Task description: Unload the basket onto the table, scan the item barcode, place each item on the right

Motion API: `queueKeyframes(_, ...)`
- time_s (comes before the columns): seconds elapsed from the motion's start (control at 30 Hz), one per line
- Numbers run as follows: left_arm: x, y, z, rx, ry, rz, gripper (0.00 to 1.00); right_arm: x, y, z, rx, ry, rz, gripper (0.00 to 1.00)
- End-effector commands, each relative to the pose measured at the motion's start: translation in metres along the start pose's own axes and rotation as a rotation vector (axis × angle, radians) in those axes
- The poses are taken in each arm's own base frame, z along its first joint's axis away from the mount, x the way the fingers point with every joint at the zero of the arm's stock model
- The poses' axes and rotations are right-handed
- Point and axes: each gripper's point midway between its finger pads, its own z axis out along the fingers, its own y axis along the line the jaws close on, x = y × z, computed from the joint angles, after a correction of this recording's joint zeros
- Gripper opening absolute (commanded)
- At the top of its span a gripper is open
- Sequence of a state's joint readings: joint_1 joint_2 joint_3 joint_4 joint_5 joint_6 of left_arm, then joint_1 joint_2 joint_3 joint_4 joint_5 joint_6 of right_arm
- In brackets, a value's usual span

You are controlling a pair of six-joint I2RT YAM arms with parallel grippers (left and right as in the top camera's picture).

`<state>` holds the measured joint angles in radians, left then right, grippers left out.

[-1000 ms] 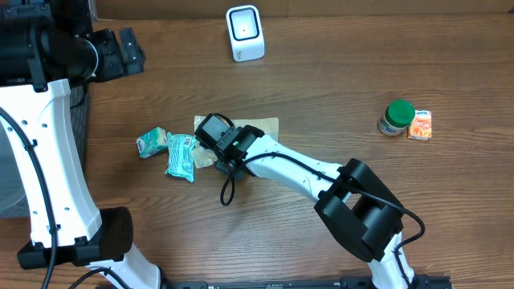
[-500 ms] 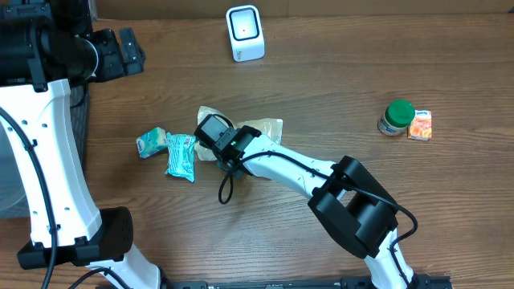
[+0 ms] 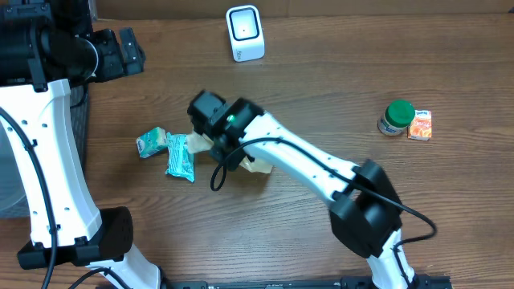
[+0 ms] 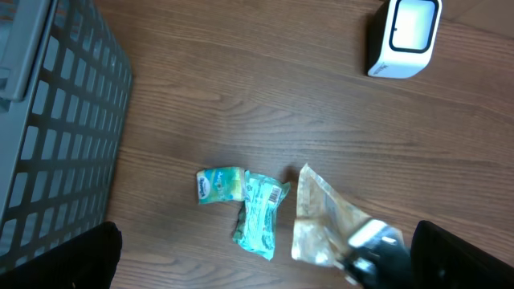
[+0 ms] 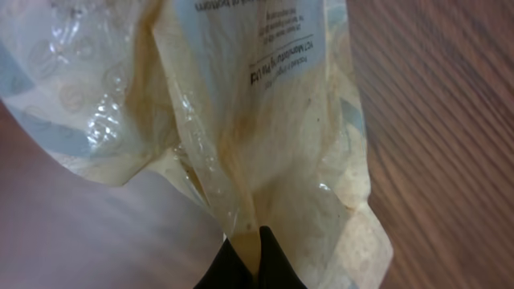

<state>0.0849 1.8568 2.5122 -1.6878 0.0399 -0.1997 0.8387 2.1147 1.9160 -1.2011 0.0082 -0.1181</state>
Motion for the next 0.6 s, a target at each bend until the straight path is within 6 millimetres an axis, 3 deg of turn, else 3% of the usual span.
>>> queueKeyframes(0.0, -0.001, -0.002, -0.001, -0.002, -0.005, 0.023, 1.00, -0.025, 0.027, -0.092, -0.339, -0.204, 0.081, 0.04)
queueKeyframes(0.13, -0.001, -0.002, -0.001, -0.002, -0.005, 0.023, 0.99, -0.023, 0.033, -0.137, -0.709, -0.247, 0.174, 0.04)
queueKeyframes(0.27, -0.001, -0.002, -0.001, -0.002, -0.005, 0.023, 1.00, -0.016, 0.025, -0.149, -1.017, -0.263, 0.254, 0.04)
queueKeyframes(0.37, -0.001, -0.002, -0.001, -0.002, -0.005, 0.023, 0.99, -0.006, 0.019, -0.132, -1.173, -0.251, 0.320, 0.04)
queueKeyframes(0.57, -0.001, -0.002, -0.001, -0.002, -0.005, 0.023, 1.00, 0.022, 0.008, -0.057, -1.269, -0.195, 0.467, 0.04)
